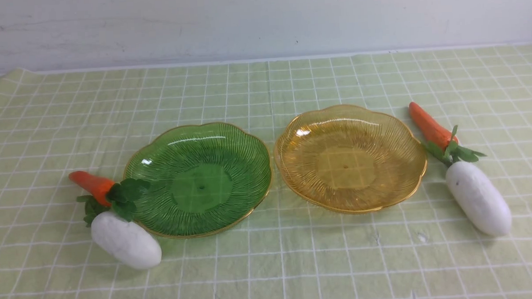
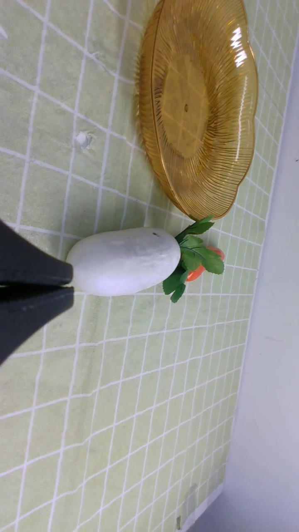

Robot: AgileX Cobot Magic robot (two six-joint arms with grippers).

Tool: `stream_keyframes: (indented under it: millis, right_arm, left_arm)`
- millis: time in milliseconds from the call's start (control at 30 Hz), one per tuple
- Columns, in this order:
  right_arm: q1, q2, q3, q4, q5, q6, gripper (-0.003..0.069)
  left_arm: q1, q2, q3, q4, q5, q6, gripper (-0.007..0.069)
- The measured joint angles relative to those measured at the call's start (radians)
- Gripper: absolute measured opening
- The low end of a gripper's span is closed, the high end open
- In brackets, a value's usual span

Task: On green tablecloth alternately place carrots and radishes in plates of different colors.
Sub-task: 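Place the white radish on the plate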

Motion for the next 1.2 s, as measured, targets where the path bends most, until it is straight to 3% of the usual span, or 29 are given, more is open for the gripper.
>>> stream_keyframes:
  millis: [333,433,533,567,633,733,867,1033,1200]
  right_arm:
    - [0.000,0.000,0.000,0.000,0.000,-0.001,-0.0013]
    - [0.000,0.000,0.000,0.015,0.000,0.000,-0.0013]
    - [0.000,0.000,0.001,0.157,-0.013,0.055,-0.0013]
    - [0.000,0.000,0.001,0.172,-0.013,0.068,-0.0013]
    - [0.000,0.000,0.003,0.396,-0.025,0.143,-0.0013]
    - [0.000,0.000,0.004,0.562,-0.049,0.173,-0.0013]
    - [0.000,0.000,0.004,0.763,-0.069,0.175,-0.0013]
    - [0.000,0.000,0.004,0.830,-0.087,0.175,-0.0013]
    - [0.000,0.000,-0.011,0.869,-0.063,0.148,-0.0013]
  left_arm:
    - [0.000,0.000,0.000,-0.003,0.000,-0.001,-0.0008]
    - [0.000,0.000,0.000,-0.097,0.000,-0.056,-0.0008]
    - [0.000,0.000,0.000,-0.331,0.000,-0.197,-0.0008]
    - [0.000,0.000,0.000,-0.349,0.000,-0.218,-0.0008]
    - [0.000,0.000,0.000,-0.609,-0.005,-0.339,-0.0008]
    - [0.000,0.000,0.000,-0.802,-0.022,-0.384,-0.0008]
    - [0.000,0.000,0.000,-0.901,-0.052,-0.386,-0.0008]
    - [0.000,0.000,0.000,-0.931,-0.055,-0.356,-0.0008]
    - [0.000,0.000,-0.056,-0.955,-0.033,-0.251,-0.0008]
